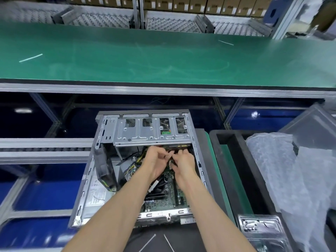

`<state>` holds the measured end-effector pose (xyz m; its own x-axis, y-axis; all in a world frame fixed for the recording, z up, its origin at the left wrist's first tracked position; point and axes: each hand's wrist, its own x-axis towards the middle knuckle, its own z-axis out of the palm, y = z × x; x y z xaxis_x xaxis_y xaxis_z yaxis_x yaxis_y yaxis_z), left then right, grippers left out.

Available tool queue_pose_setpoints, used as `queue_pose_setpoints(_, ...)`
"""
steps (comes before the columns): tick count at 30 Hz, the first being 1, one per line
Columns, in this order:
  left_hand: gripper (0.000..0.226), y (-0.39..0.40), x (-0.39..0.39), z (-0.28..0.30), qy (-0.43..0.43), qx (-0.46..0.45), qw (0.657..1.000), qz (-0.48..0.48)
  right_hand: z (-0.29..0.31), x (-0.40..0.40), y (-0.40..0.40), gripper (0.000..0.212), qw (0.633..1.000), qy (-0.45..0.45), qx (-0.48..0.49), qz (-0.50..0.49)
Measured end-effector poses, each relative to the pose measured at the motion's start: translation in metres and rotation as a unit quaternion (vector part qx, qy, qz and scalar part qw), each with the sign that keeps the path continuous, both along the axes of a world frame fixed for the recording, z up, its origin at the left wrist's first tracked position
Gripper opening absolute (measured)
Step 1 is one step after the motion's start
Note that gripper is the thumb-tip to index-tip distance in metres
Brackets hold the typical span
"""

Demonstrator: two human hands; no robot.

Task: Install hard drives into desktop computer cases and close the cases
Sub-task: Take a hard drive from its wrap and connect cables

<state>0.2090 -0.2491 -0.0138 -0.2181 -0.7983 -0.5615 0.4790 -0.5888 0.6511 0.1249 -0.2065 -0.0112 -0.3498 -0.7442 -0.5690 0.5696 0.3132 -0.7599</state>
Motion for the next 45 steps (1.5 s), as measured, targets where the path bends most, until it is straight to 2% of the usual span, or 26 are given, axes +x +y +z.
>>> queue_pose_setpoints(1,0.055,0.000,-0.002,0.003,-0.029,0.005,1.000,0.007,0.002,-0.002,0.001,0.034,1.000,0.020,0.010,0.010)
queue_pose_setpoints(3,0.051,0.002,-0.004,0.007,-0.086,0.006,0.996,0.004,0.003,-0.003,0.004,0.027,0.996,0.073,0.020,0.043)
queue_pose_setpoints(5,0.042,0.003,-0.003,0.010,-0.131,-0.003,0.991,-0.008,0.004,-0.005,0.012,0.042,0.983,0.157,0.028,0.096)
queue_pose_setpoints(7,0.041,0.006,0.002,0.016,-0.175,-0.021,0.984,-0.028,0.006,-0.007,0.019,0.046,0.955,0.253,0.039,0.151)
queue_pose_setpoints(10,0.034,0.008,0.011,0.020,-0.261,-0.052,0.962,-0.055,0.015,-0.006,0.031,0.030,0.908,0.363,0.042,0.206)
queue_pose_setpoints(12,0.011,0.014,0.015,0.027,-0.332,-0.077,0.935,-0.099,0.022,-0.003,0.040,0.037,0.862,0.432,0.015,0.265)
queue_pose_setpoints(13,0.012,0.018,0.017,0.033,-0.370,-0.093,0.916,-0.126,0.025,-0.002,0.043,0.047,0.836,0.454,-0.009,0.309)
queue_pose_setpoints(15,0.020,0.028,0.024,0.043,-0.437,-0.148,0.869,-0.178,0.029,0.002,0.049,0.060,0.781,0.478,-0.043,0.399)
queue_pose_setpoints(18,0.048,0.039,0.041,0.062,-0.515,-0.236,0.788,-0.241,0.031,0.008,0.055,0.046,0.715,0.512,-0.052,0.473)
queue_pose_setpoints(20,0.051,0.046,0.052,0.078,-0.566,-0.309,0.708,-0.289,0.033,0.011,0.058,0.030,0.696,0.551,-0.049,0.457)
queue_pose_setpoints(24,0.053,0.060,0.068,0.112,-0.661,-0.391,0.547,-0.333,0.037,0.008,0.062,0.030,0.706,0.616,-0.012,0.349)
queue_pose_setpoints(25,0.052,0.063,0.073,0.121,-0.687,-0.410,0.510,-0.317,0.036,0.005,0.062,0.030,0.691,0.643,0.001,0.330)
queue_pose_setpoints(27,0.044,0.066,0.085,0.134,-0.755,-0.437,0.418,-0.254,0.033,0.003,0.064,0.033,0.632,0.714,0.027,0.301)
queue_pose_setpoints(28,0.040,0.064,0.092,0.140,-0.794,-0.421,0.378,-0.221,0.032,0.003,0.066,0.030,0.607,0.740,0.032,0.289)
queue_pose_setpoints(29,0.038,0.062,0.101,0.143,-0.826,-0.381,0.365,-0.202,0.030,0.002,0.069,0.023,0.594,0.752,0.032,0.283)
queue_pose_setpoints(30,0.039,0.059,0.110,0.144,-0.840,-0.325,0.386,-0.200,0.028,0.003,0.070,0.014,0.586,0.756,0.037,0.290)
queue_pose_setpoints(32,0.044,0.056,0.126,0.142,-0.807,-0.222,0.502,-0.220,0.023,0.003,0.072,0.011,0.577,0.753,0.057,0.312)
queue_pose_setpoints(33,0.047,0.054,0.132,0.138,-0.770,-0.201,0.562,-0.228,0.022,0.003,0.073,0.016,0.573,0.748,0.068,0.329)
queue_pose_setpoints(35,0.050,0.056,0.135,0.130,-0.709,-0.216,0.637,-0.210,0.020,0.003,0.073,0.025,0.578,0.730,0.081,0.357)
queue_pose_setpoints(39,0.044,0.059,0.128,0.123,-0.635,-0.247,0.726,-0.091,0.024,0.005,0.076,0.023,0.560,0.732,0.076,0.380)
queue_pose_setpoints(44,0.050,0.051,0.112,0.123,-0.553,-0.262,0.791,-0.005,0.039,0.008,0.087,0.019,0.546,0.758,0.083,0.348)
queue_pose_setpoints(45,0.051,0.048,0.110,0.122,-0.538,-0.258,0.802,0.008,0.043,0.008,0.088,0.014,0.554,0.754,0.071,0.345)
